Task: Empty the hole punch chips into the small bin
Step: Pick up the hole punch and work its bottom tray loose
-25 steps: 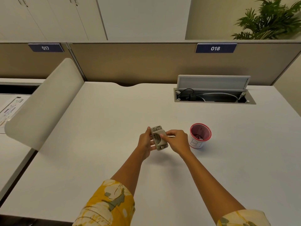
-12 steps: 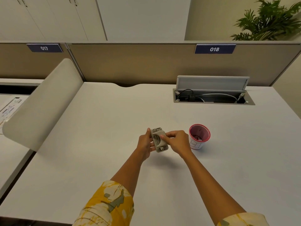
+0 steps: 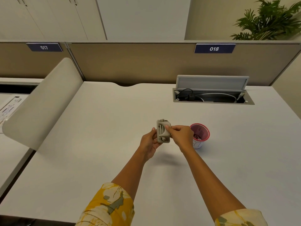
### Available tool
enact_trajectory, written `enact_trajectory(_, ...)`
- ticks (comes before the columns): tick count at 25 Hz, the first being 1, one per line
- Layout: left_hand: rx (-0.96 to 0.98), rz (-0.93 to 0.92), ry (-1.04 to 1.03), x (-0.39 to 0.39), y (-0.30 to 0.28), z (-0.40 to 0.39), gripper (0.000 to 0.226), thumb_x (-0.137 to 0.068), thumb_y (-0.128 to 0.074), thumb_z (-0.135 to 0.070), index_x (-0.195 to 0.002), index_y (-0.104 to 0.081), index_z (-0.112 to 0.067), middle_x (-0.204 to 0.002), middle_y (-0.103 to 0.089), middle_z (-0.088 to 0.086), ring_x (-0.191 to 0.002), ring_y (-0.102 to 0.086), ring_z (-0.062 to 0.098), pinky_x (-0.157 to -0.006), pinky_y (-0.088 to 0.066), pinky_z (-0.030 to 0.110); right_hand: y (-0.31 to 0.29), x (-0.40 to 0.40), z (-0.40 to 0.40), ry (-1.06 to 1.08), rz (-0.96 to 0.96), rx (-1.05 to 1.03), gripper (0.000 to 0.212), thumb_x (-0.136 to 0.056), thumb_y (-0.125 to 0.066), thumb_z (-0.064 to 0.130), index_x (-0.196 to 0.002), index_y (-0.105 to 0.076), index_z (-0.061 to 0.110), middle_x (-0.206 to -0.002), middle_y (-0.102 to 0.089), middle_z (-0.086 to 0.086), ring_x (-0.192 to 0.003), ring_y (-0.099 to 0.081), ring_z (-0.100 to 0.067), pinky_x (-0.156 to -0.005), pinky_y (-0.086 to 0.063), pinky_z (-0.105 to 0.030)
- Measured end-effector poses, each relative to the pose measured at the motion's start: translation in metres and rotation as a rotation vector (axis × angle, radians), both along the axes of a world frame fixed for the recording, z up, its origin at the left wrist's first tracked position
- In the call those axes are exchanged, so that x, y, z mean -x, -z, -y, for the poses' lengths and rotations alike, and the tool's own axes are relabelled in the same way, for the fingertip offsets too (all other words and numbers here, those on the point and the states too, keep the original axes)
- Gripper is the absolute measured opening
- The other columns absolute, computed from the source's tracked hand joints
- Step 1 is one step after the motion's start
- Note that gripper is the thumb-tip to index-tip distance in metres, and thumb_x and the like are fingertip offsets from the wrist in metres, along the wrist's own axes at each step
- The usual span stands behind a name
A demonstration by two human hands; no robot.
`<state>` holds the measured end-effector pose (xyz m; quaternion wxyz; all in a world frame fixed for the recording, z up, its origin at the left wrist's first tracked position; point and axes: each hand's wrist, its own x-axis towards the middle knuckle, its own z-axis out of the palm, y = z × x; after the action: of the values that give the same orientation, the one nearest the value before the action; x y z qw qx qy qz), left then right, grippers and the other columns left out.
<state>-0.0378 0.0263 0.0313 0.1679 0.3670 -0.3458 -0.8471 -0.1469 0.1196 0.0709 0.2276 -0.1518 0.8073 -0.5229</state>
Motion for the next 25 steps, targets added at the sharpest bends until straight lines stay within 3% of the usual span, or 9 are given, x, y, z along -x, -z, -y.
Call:
enact_trajectory(5, 0.0, -0.121, 0.047, 0.003, -0.002, -0.007, 0.031, -0.099, -0.054, -0.017, -0.125, -0.069, -0.007, -0.121, -0.073, 0.017, -0.11, -0.071, 0.029, -0.086, -0.061, 0.035, -0.007, 0.004, 0.001, 0.056, 0.02, 0.01, 0.03, -0.079, -0.078, 0.036, -0.093, -0.079, 0.01, -0.087, -0.078, -0.007, -0.08, -0.074, -0.022, -0.082, -0.06, -0.042)
enact_trajectory(10, -0.003, -0.163, 0.054, 0.003, 0.003, -0.012, 0.033, -0.099, -0.056, -0.017, -0.127, -0.068, -0.005, -0.126, -0.069, 0.02, -0.12, -0.066, 0.031, -0.093, -0.059, 0.035, -0.012, 0.002, 0.001, 0.073, 0.008, 0.011, 0.028, -0.08, -0.077, 0.034, -0.091, -0.079, 0.009, -0.083, -0.078, -0.009, -0.077, -0.074, -0.023, -0.078, -0.06, -0.039)
enact_trajectory(15, 0.008, -0.182, 0.008, 0.005, 0.003, -0.014, 0.032, -0.101, -0.052, -0.018, -0.126, -0.068, -0.005, -0.126, -0.069, 0.021, -0.114, -0.068, 0.029, -0.089, -0.06, 0.032, -0.016, 0.0, 0.005, 0.092, -0.027, -0.015, 0.03, -0.079, -0.077, 0.034, -0.093, -0.079, 0.008, -0.089, -0.078, -0.009, -0.078, -0.071, -0.019, -0.067, -0.051, -0.025)
enact_trajectory(22, 0.041, -0.184, -0.041, 0.007, 0.004, -0.017, 0.031, -0.102, -0.049, -0.013, -0.126, -0.067, -0.005, -0.123, -0.07, 0.021, -0.112, -0.07, 0.029, -0.091, -0.06, 0.034, -0.019, 0.003, 0.009, 0.113, -0.012, -0.036, 0.032, -0.08, -0.076, 0.036, -0.094, -0.079, 0.007, -0.087, -0.078, -0.011, -0.078, -0.072, -0.021, -0.062, -0.05, -0.025)
enact_trajectory(25, 0.099, -0.149, -0.034, 0.008, 0.003, -0.016, 0.027, -0.101, -0.05, -0.009, -0.116, -0.073, -0.007, -0.112, -0.075, 0.018, -0.103, -0.073, 0.027, -0.085, -0.062, 0.033, -0.02, 0.004, 0.009, 0.115, -0.015, -0.037, 0.03, -0.079, -0.077, 0.035, -0.092, -0.079, 0.007, -0.084, -0.078, -0.01, -0.072, -0.071, -0.018, -0.058, -0.05, -0.023)
